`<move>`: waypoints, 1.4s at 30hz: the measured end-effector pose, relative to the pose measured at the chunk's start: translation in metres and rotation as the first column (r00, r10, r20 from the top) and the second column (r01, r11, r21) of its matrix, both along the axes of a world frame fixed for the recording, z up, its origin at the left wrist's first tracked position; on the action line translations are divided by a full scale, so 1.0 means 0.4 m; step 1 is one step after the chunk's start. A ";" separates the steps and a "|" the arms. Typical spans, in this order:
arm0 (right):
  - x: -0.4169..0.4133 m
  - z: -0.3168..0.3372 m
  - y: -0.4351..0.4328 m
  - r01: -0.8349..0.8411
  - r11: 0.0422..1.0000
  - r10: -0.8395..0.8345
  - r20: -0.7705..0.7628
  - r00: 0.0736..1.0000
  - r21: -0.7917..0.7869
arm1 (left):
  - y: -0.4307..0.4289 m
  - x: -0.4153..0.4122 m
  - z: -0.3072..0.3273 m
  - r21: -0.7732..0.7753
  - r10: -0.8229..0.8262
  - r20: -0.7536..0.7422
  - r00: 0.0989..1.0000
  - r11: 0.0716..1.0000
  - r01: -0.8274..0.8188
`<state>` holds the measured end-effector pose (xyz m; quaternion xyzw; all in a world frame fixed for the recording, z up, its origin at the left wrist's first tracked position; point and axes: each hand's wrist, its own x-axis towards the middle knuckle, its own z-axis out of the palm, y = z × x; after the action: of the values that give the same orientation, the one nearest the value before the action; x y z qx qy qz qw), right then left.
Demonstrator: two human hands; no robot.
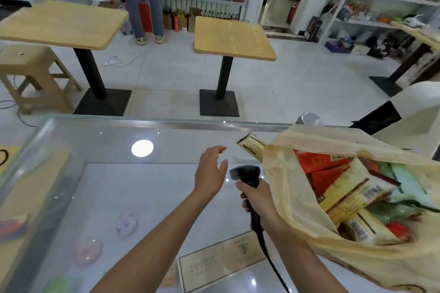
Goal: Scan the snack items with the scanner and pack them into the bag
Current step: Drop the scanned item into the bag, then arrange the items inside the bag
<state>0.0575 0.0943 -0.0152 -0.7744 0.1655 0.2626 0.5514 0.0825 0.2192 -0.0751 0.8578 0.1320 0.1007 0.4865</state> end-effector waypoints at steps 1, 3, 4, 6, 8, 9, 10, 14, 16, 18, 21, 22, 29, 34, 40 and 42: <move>0.011 -0.007 -0.001 0.020 1.000 -0.020 0.013 1.000 -0.009 | -0.001 0.025 0.005 0.024 -0.039 0.006 0.999 0.999 0.039; 0.022 -0.016 -0.006 0.045 0.999 -0.045 0.010 0.999 -0.001 | -0.004 0.073 0.017 0.107 -0.151 0.021 0.988 0.983 0.148; 0.025 -0.022 -0.009 0.061 0.998 -0.061 -0.004 0.998 0.010 | -0.008 0.097 0.021 0.156 -0.216 0.024 0.976 0.965 0.210; 0.026 -0.030 -0.013 0.086 0.996 -0.086 -0.025 0.996 0.026 | -0.021 0.145 0.021 0.271 -0.348 0.002 0.938 0.903 0.334; 0.023 -0.032 -0.015 0.092 0.996 -0.091 -0.024 0.996 0.020 | -0.036 0.187 0.010 0.402 -0.450 -0.078 0.890 0.802 0.441; 0.020 -0.034 -0.016 0.093 0.995 -0.093 -0.021 0.995 0.018 | -0.043 0.203 0.002 0.455 -0.482 -0.122 0.868 0.750 0.480; 0.018 -0.039 -0.020 0.095 0.995 -0.095 -0.020 0.995 0.018 | -0.048 0.215 -0.004 0.489 -0.500 -0.156 0.852 0.710 0.507; 0.005 -0.049 -0.036 0.107 0.994 -0.106 -0.030 0.994 0.036 | -0.045 0.223 0.000 0.602 -0.444 -0.143 0.884 0.670 0.434; -0.006 -0.050 -0.044 0.113 0.992 -0.110 -0.060 0.992 0.054 | -0.035 0.209 0.019 0.654 -0.396 -0.124 0.910 0.657 0.375; -0.024 -0.045 -0.052 0.105 0.993 -0.099 -0.083 0.992 0.062 | -0.023 0.176 0.034 0.682 -0.342 -0.144 0.928 0.645 0.344; -0.061 -0.034 -0.074 0.100 0.992 -0.093 -0.087 0.992 0.078 | 0.006 0.097 0.045 0.698 -0.229 -0.180 0.957 0.656 0.288; -0.074 -0.031 -0.083 0.106 0.990 -0.098 -0.086 0.991 0.091 | 0.017 0.065 0.051 0.698 -0.189 -0.200 0.962 0.661 0.275; -0.155 0.015 -0.138 0.072 0.986 -0.064 -0.061 0.996 0.148 | 0.060 -0.172 0.137 0.602 -0.025 -0.550 0.835 0.681 0.418; -0.196 0.037 -0.178 0.001 0.988 -0.004 0.020 1.000 0.152 | 0.092 -0.295 0.223 -0.059 -0.349 -0.720 0.600 0.892 0.448; -0.226 0.048 -0.209 -0.064 0.983 0.051 0.076 0.996 0.175 | 0.065 -0.351 0.161 0.702 0.205 -0.462 0.863 0.680 0.214; -0.234 0.050 -0.218 -0.085 0.981 0.071 0.087 0.994 0.175 | -0.007 -0.376 0.151 0.719 0.226 -0.170 0.959 0.695 -0.036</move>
<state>-0.0360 0.0072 0.0046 -0.7378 0.0885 0.2666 0.6138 -0.0678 0.2163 -0.0146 0.9722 0.2036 0.0714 0.0907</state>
